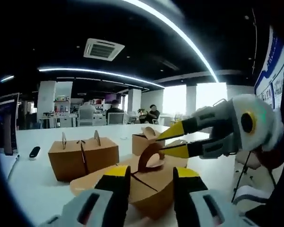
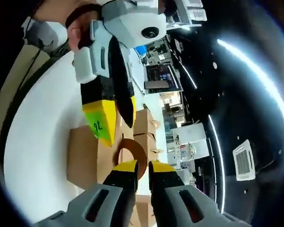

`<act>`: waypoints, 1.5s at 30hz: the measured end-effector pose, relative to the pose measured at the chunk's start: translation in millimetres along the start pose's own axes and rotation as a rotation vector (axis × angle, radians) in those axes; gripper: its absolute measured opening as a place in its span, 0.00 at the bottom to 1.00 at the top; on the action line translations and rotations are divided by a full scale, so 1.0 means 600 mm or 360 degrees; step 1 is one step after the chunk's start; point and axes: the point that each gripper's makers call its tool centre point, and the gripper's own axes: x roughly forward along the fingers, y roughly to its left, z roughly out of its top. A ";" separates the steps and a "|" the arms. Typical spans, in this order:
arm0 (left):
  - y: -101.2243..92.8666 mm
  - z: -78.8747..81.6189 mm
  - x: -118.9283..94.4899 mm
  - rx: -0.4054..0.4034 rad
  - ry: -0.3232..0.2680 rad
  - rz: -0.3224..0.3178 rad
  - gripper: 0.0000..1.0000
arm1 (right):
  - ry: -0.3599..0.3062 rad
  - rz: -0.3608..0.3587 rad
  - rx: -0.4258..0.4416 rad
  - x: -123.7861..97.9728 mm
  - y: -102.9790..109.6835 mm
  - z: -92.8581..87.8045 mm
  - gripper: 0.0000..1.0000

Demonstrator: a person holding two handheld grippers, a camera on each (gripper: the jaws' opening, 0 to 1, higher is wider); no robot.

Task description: Pick up one paper box from the group, open the paper box, and remove the item inside

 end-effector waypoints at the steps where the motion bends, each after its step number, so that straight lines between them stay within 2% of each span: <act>1: 0.000 0.001 -0.001 -0.0002 -0.0003 -0.0004 0.38 | -0.0003 0.0000 0.0005 0.000 0.002 0.000 0.10; 7: 0.000 0.002 -0.006 -0.0012 -0.0017 -0.0007 0.38 | 0.0049 -0.0036 -0.0095 0.005 0.010 -0.002 0.11; 20: 0.003 -0.008 -0.013 -0.0024 0.0000 -0.0004 0.38 | 0.0112 -0.0094 -0.0182 0.017 0.013 -0.007 0.10; 25: 0.003 -0.009 -0.014 -0.0024 0.0000 -0.0003 0.38 | 0.0099 -0.0132 -0.0126 0.013 0.007 -0.004 0.06; 39: 0.010 -0.012 -0.017 -0.0030 -0.0003 0.0019 0.38 | 0.0019 -0.0090 0.0127 -0.003 0.004 0.000 0.02; 45: 0.009 -0.011 -0.019 -0.0018 -0.0006 0.0018 0.37 | 0.0004 -0.0132 0.0139 -0.010 -0.004 0.001 0.02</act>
